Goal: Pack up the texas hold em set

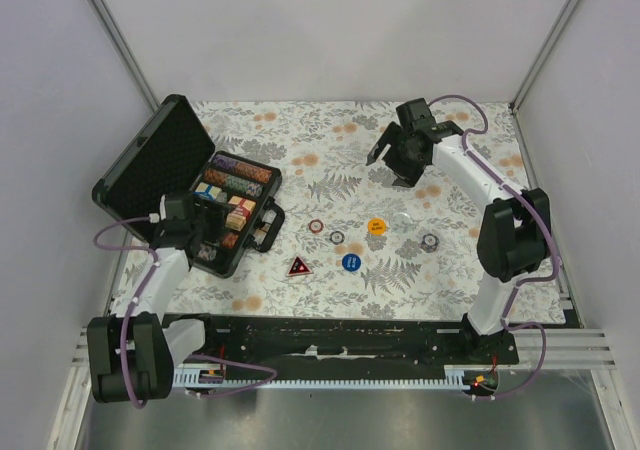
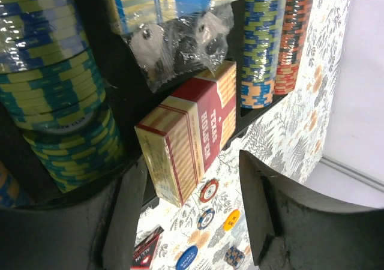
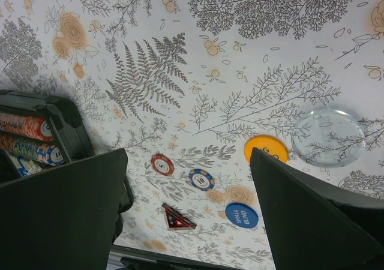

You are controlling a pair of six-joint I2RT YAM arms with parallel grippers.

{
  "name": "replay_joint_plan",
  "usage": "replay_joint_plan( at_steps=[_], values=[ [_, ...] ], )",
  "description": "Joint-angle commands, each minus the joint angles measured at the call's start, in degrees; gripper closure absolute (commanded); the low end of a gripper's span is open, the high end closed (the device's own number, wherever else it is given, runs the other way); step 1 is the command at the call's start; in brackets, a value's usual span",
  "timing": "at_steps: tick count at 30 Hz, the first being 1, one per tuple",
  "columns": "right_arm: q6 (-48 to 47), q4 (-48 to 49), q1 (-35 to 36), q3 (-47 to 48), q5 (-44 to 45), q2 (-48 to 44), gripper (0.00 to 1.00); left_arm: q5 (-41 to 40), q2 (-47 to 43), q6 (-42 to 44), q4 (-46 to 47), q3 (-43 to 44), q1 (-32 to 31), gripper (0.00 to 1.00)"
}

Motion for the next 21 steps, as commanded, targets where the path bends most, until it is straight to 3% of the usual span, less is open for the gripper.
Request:
replay_joint_plan(
  at_steps=[1, 6, 15, 21],
  values=[
    [-0.11, 0.97, -0.22, 2.44, -0.58, 0.78, 0.09, -2.15, -2.58, 4.87, -9.64, 5.65, -0.19, 0.3],
    [-0.02, 1.06, -0.31, 2.27, -0.84, 0.87, 0.09, -3.12, -4.51, 6.81, -13.34, 9.78, -0.1, 0.23],
    [0.24, 1.41, -0.22, 1.21, -1.1, 0.61, 0.09, -3.21, -1.35, 7.61, -19.85, 13.48, -0.1, 0.23],
    [0.15, 1.5, -0.39, 0.33, -0.75, 0.08, 0.09, -2.42, 1.81, 8.4, -19.24, 13.74, -0.1, 0.32]
  ],
)
